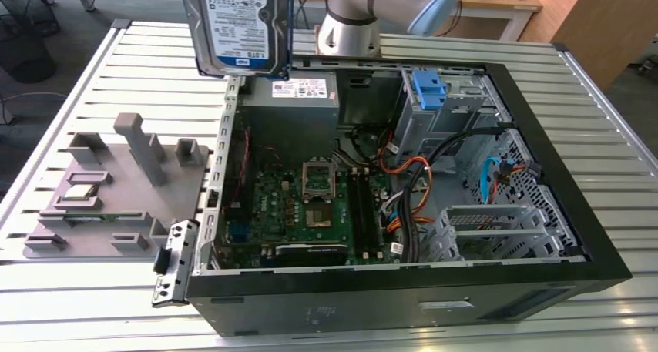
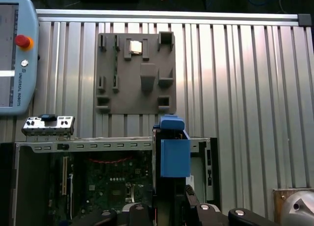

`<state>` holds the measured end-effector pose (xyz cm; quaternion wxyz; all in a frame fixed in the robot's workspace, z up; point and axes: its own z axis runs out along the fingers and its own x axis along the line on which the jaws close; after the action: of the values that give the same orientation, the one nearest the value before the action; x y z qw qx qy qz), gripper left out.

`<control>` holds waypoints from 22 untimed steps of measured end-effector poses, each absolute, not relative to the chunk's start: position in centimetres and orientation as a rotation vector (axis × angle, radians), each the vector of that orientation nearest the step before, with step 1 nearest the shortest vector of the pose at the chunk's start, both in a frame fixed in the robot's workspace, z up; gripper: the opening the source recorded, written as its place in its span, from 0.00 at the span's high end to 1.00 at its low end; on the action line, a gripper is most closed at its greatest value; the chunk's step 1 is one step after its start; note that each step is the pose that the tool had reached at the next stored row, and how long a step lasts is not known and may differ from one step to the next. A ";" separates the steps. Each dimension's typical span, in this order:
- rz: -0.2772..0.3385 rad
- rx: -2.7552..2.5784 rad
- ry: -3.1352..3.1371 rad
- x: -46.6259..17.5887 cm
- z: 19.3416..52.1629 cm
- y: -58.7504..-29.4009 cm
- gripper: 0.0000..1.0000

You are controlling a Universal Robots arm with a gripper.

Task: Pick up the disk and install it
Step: 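Pick up the disk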

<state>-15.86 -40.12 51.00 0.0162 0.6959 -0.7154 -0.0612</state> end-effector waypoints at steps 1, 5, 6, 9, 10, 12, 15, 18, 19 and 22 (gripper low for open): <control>-0.191 2.163 -2.224 -15.5 51.0 -40.1 0.65; -0.196 2.161 -2.222 -14.2 51.0 -40.1 0.65; -0.197 2.160 -2.221 -13.8 51.0 -40.1 0.65; -0.199 2.159 -2.220 -12.9 51.0 -40.1 0.65; -0.200 2.158 -2.220 -12.6 51.0 -40.1 0.65; -0.201 2.158 -2.219 -12.0 51.0 -40.1 0.65; -0.204 2.156 -2.218 -11.2 51.0 -40.1 0.65; -0.205 2.156 -2.217 -10.7 51.0 -40.1 0.65; -0.205 2.155 -2.217 -10.7 51.0 -40.1 0.65; -0.205 2.155 -2.217 -10.6 51.0 -40.1 0.65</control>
<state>-10.65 -40.12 50.98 0.0213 0.6953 -0.7153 -0.0661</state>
